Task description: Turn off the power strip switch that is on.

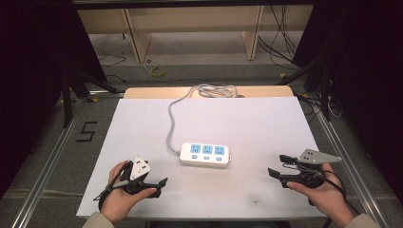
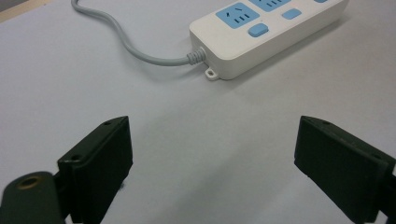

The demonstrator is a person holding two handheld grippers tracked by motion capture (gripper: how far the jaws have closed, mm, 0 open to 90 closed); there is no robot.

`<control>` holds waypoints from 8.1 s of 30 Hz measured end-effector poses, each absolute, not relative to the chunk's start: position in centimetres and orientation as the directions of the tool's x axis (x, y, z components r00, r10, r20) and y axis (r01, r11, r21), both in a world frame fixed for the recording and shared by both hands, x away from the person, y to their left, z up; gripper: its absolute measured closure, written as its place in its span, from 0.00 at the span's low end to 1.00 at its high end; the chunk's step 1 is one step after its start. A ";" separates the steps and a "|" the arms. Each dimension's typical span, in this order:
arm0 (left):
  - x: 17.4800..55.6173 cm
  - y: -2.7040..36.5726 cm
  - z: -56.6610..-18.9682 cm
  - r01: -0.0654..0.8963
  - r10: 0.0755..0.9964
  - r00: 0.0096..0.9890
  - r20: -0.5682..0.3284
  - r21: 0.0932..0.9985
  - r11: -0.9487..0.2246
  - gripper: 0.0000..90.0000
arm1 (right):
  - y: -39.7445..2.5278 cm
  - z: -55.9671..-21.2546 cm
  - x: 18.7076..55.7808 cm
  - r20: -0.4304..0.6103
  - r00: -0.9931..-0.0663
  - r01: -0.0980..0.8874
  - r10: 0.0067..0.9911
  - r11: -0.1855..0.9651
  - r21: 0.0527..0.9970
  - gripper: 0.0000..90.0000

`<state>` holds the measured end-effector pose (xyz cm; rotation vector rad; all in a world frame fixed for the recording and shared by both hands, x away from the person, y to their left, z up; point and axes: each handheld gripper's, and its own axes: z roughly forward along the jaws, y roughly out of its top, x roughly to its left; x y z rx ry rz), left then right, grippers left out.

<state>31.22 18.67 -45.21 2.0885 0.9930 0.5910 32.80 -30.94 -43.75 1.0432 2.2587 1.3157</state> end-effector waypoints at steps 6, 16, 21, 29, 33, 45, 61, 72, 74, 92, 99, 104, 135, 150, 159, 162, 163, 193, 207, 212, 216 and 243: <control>31.1 18.5 -44.9 0.465 0.805 0.589 0.069 0.786 -0.408 0.17 | -31.0 -43.7 32.8 0.085 -0.668 0.430 0.740 0.291 0.855 0.33; 31.3 17.8 -44.0 0.444 0.827 0.552 0.107 0.802 -0.400 0.51 | -30.9 -43.8 33.0 0.084 -0.675 0.428 0.733 0.296 0.854 0.34; 31.2 17.1 -43.7 0.424 0.791 0.599 0.125 0.788 -0.446 0.79 | -30.8 -43.8 33.0 0.083 -0.672 0.433 0.736 0.300 0.850 0.34; 31.7 16.3 -43.5 0.451 0.790 0.604 0.107 0.771 -0.449 1.00 | -30.8 -43.8 32.9 0.083 -0.672 0.434 0.736 0.300 0.850 0.34; 32.3 15.8 -43.5 0.457 0.791 0.604 0.100 0.769 -0.446 1.00 | -30.8 -43.8 32.9 0.080 -0.674 0.433 0.734 0.304 0.849 0.34; 33.4 15.0 -43.5 0.477 0.785 0.615 0.076 0.757 -0.447 1.00 | -30.6 -43.9 33.0 0.081 -0.679 0.435 0.729 0.312 0.845 0.36; 34.7 14.0 -43.1 0.483 0.780 0.622 0.078 0.745 -0.460 1.00 | -30.6 -44.0 33.0 0.080 -0.681 0.437 0.728 0.316 0.842 0.35; 35.4 12.9 -42.7 0.476 0.770 0.633 0.080 0.745 -0.468 1.00 | -30.6 -44.0 33.0 0.083 -0.680 0.438 0.729 0.312 0.843 0.35; 35.5 12.5 -42.7 0.474 0.768 0.636 0.080 0.745 -0.470 1.00 | -30.6 -44.0 33.0 0.082 -0.679 0.438 0.729 0.313 0.843 0.35; 37.0 9.8 -42.3 0.467 0.738 0.670 0.079 0.728 -0.502 1.00 | -30.6 -44.0 33.1 0.080 -0.682 0.435 0.727 0.316 0.843 0.35; 37.4 9.2 -42.2 0.468 0.732 0.678 0.070 0.726 -0.503 1.00 | -30.6 -44.0 33.1 0.084 -0.680 0.437 0.728 0.311 0.844 0.35; 37.7 8.6 -42.2 0.466 0.728 0.682 0.072 0.725 -0.508 1.00 | -30.5 -44.0 33.1 0.080 -0.683 0.435 0.726 0.316 0.843 0.35; 39.4 4.8 -43.2 0.471 0.687 0.725 0.057 0.686 -0.554 1.00 | -30.5 -44.0 33.1 0.081 -0.683 0.436 0.726 0.317 0.842 0.35; 40.3 3.5 -44.2 0.488 0.666 0.745 0.049 0.640 -0.594 1.00 | -30.5 -44.0 33.1 0.080 -0.685 0.435 0.724 0.318 0.842 0.34; 40.7 2.8 -44.5 0.490 0.658 0.750 0.060 0.618 -0.615 1.00 | -30.5 -44.1 33.1 0.080 -0.687 0.434 0.722 0.319 0.842 0.34; 40.8 2.6 -44.7 0.491 0.657 0.750 0.068 0.609 -0.624 1.00 | -30.5 -44.1 33.1 0.080 -0.687 0.436 0.722 0.322 0.840 0.34; 40.8 2.6 -44.7 0.491 0.657 0.750 0.070 0.607 -0.625 1.00 | -30.5 -44.1 33.0 0.080 -0.687 0.436 0.722 0.321 0.841 0.34; 41.0 1.8 -44.6 0.499 0.642 0.764 0.072 0.566 -0.657 1.00 | -30.5 -44.1 33.0 0.085 -0.692 0.442 0.716 0.328 0.835 0.34; 41.2 1.6 -44.5 0.516 0.644 0.762 0.060 0.546 -0.661 1.00 | -30.5 -44.2 33.0 0.085 -0.693 0.443 0.716 0.330 0.834 0.34; 41.3 1.5 -44.4 0.521 0.648 0.760 0.061 0.540 -0.661 1.00 | -30.6 -44.2 33.0 0.085 -0.692 0.444 0.717 0.330 0.833 0.34; 41.3 1.5 -44.4 0.531 0.657 0.752 0.052 0.542 -0.652 1.00 | -30.6 -44.2 33.0 0.089 -0.692 0.446 0.717 0.327 0.833 0.34; 41.8 1.2 -44.3 0.556 0.664 0.747 0.038 0.512 -0.654 1.00 | -30.5 -44.2 33.0 0.091 -0.696 0.448 0.712 0.333 0.830 0.34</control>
